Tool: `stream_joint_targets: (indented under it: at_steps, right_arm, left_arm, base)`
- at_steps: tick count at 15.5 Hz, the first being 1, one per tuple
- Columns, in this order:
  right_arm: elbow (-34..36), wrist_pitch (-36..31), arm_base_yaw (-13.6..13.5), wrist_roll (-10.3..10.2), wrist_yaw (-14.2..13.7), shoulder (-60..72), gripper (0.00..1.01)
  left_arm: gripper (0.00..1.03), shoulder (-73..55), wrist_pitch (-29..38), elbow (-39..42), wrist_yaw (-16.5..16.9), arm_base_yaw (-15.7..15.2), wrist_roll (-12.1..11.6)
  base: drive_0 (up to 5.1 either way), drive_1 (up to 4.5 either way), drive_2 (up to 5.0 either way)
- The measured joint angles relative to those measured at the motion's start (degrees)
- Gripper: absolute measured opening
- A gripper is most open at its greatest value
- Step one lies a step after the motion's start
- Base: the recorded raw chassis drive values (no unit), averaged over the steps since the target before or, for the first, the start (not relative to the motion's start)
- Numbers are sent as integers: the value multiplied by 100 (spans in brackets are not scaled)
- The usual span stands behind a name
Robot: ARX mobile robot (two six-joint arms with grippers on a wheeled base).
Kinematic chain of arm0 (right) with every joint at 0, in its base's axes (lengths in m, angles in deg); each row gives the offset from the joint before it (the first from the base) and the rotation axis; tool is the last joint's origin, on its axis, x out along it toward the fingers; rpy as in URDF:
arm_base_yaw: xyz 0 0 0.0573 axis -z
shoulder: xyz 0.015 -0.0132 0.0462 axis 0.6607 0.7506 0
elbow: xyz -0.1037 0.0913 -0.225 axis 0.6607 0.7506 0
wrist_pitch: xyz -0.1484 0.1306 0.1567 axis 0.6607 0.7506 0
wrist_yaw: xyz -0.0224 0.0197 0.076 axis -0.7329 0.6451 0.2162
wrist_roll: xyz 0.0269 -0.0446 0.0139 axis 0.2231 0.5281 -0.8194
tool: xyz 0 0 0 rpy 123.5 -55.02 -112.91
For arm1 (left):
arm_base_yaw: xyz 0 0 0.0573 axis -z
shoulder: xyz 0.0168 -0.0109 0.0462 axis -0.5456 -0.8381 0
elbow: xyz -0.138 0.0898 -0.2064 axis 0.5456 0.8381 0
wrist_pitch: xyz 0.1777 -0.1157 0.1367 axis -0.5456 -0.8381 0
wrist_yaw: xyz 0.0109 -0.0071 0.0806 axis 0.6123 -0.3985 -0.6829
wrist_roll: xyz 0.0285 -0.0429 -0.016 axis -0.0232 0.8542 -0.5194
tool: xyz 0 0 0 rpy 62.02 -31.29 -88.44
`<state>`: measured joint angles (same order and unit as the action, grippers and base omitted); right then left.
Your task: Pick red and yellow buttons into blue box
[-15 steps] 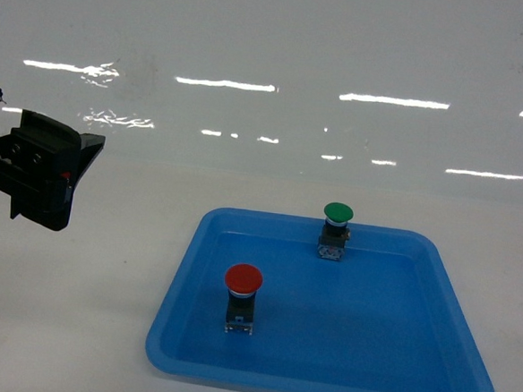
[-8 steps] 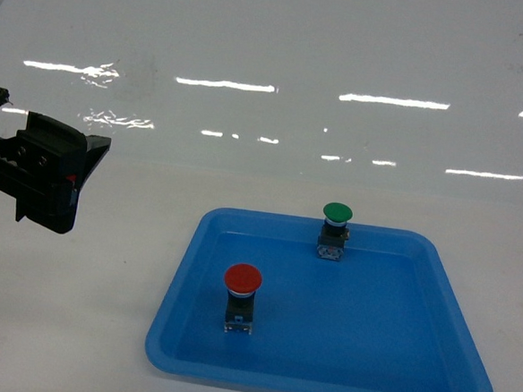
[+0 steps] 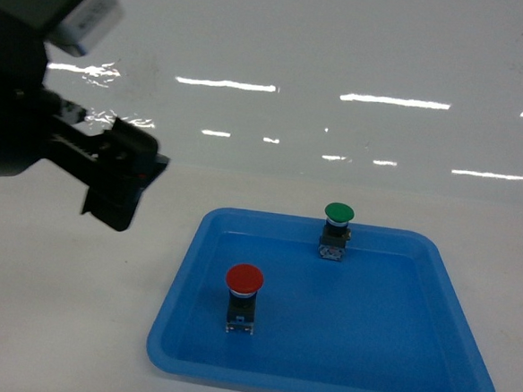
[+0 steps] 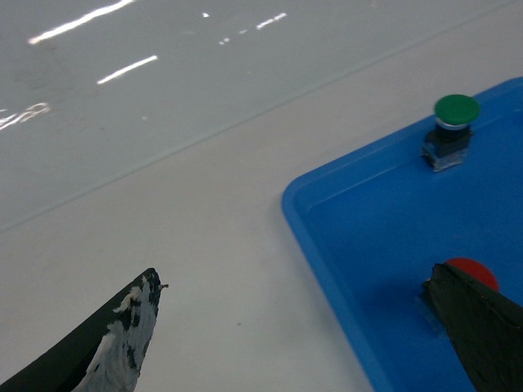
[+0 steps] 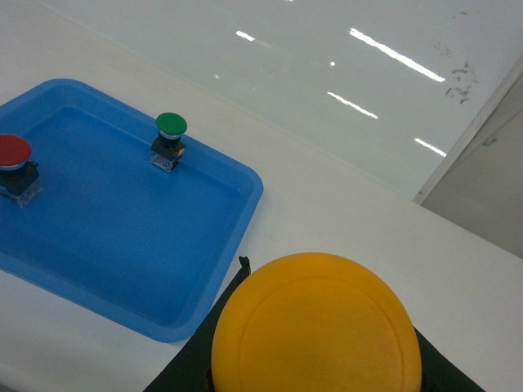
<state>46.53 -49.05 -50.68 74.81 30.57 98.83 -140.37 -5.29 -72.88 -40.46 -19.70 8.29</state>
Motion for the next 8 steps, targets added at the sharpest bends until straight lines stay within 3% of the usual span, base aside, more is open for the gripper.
stream_joint_targets:
  at_steps: [4, 8]
  right_arm:
    - [0, 0, 0, 0, 2, 0, 29]
    - [0, 0, 0, 0, 2, 0, 29]
  left_arm:
    - [98, -929, -1174, -1338, 92, 601, -177]
    - [98, -1639, -1790, -2118, -116, 992, -323]
  base:
    - [0, 0, 0]
    - [0, 0, 0]
